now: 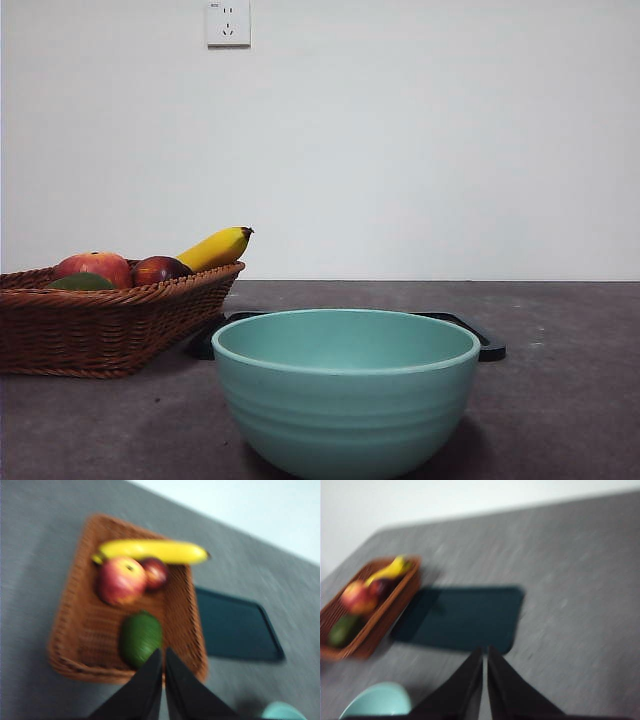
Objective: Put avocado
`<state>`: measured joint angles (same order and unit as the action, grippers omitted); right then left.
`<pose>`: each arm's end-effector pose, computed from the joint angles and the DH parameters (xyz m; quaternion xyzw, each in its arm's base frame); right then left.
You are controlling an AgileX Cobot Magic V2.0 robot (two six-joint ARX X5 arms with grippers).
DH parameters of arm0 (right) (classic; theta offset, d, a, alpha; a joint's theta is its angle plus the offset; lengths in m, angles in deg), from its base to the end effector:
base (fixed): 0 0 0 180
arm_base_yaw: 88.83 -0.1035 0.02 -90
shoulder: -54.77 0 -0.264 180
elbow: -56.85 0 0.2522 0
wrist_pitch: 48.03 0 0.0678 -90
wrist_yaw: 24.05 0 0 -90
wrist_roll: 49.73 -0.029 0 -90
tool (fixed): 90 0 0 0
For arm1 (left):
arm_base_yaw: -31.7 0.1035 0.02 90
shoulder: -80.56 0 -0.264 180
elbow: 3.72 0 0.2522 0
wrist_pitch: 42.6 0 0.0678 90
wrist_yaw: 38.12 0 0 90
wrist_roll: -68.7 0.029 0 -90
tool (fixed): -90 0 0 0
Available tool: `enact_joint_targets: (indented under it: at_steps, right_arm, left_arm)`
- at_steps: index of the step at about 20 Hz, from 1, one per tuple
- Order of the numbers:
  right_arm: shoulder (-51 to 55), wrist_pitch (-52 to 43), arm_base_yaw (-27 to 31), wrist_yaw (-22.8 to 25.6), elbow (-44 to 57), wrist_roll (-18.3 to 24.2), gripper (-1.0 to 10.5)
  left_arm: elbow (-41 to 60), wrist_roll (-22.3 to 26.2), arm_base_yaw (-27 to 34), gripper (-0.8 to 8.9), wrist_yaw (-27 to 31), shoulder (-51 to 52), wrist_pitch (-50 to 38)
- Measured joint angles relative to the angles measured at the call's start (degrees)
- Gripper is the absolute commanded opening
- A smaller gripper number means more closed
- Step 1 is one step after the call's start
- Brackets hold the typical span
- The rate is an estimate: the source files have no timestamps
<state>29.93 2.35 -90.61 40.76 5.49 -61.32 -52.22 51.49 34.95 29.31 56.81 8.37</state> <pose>0.0917 0.0152 0.2890 0.1378 0.2244 0.2066 0.9423 0.0927 -0.0059 0.2736 -0.1938 0.2431 -0.1285 0.9417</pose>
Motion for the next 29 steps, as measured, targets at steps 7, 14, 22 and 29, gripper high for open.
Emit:
enact_joint_targets:
  at_steps: [7, 14, 22, 29]
  right_arm:
    - [-12.8, 15.3, -7.0, -2.6, -12.7, 7.0, 0.1]
    - [-19.8, 21.5, -20.9, -2.7, -16.6, 12.4, 0.1]
    - [-20.4, 21.5, -24.0, -2.7, -16.6, 13.3, 0.7]
    - [-20.4, 21.4, -24.0, -2.7, -16.6, 13.3, 4.0]
  left_arm:
    - [-8.1, 7.4, -2.8, 0.1, -9.1, -8.4, 11.1]
    - [-14.0, 14.0, -8.4, 0.09, -12.1, -11.6, 23.5]
    - [-14.1, 14.8, -9.4, 1.01, -12.1, -11.6, 25.1]
    - [-14.1, 14.8, -9.4, 4.33, -12.1, -11.6, 25.1]
